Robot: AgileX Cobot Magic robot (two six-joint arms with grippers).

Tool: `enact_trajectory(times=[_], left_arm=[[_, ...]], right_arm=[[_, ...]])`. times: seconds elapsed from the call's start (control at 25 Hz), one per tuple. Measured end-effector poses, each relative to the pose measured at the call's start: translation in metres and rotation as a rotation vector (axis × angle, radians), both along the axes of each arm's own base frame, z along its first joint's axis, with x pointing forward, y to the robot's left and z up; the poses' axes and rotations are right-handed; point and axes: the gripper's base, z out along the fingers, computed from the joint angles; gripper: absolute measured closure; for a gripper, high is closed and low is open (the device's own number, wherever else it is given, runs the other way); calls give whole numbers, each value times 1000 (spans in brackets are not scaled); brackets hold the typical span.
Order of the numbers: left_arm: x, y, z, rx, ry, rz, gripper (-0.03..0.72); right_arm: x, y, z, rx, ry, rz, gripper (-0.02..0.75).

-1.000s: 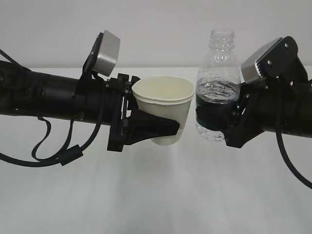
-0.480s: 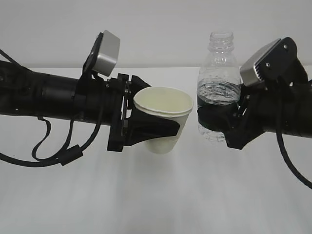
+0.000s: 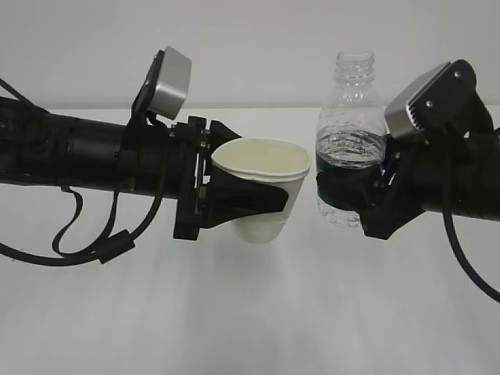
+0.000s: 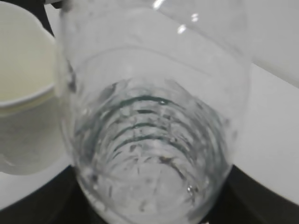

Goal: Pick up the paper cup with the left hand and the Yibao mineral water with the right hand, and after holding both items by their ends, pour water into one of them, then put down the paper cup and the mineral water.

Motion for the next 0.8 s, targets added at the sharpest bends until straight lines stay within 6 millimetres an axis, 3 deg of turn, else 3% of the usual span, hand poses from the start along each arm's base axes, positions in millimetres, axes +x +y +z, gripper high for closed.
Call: enact_trajectory(times=[0.8], left_arm=[[-8, -7, 3, -34, 8, -47, 274]], right_arm=[[8, -4, 5, -116, -61, -15, 267]])
